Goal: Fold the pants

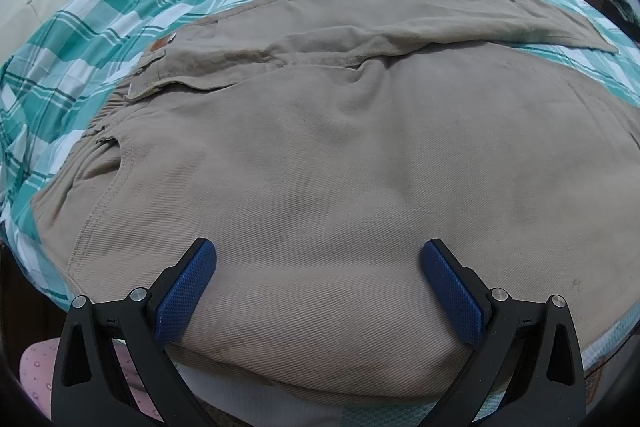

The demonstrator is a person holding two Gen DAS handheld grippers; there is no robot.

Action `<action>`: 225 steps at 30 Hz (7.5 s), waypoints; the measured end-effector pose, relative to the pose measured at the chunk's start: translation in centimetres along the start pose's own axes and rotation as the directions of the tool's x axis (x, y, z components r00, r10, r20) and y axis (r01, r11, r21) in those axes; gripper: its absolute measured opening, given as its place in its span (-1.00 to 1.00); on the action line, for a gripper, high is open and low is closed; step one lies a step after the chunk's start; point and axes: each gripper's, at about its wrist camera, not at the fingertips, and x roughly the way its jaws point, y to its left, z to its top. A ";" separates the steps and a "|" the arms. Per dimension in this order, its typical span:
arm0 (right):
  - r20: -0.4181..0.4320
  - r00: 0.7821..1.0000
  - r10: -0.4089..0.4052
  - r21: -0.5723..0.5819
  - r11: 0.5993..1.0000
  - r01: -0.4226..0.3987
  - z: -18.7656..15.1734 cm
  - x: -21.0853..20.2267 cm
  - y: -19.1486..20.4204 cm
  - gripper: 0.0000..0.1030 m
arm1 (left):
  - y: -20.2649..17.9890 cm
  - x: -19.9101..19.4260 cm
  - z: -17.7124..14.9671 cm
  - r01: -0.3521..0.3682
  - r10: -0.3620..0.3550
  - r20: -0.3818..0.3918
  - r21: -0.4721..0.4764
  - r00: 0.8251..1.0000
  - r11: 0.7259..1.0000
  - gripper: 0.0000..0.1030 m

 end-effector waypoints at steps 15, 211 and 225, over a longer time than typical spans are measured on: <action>0.035 0.999 -0.031 -0.014 0.999 0.032 -0.3 0.0 0.3 1.00 | 0.6 -3.5 12.3 0.128 -0.112 0.120 -0.134 0.986 0.983 0.99; -0.089 0.987 -0.135 0.042 0.989 0.140 -2.6 -9.5 -16.0 0.03 | 0.0 -2.4 0.8 0.463 -0.542 -0.072 -0.434 0.837 0.773 -0.92; -0.117 0.989 -0.089 0.104 0.989 0.101 -3.6 -7.9 -17.3 0.06 | 5.9 -3.6 -0.5 0.421 -0.481 0.056 -0.580 0.875 0.698 0.42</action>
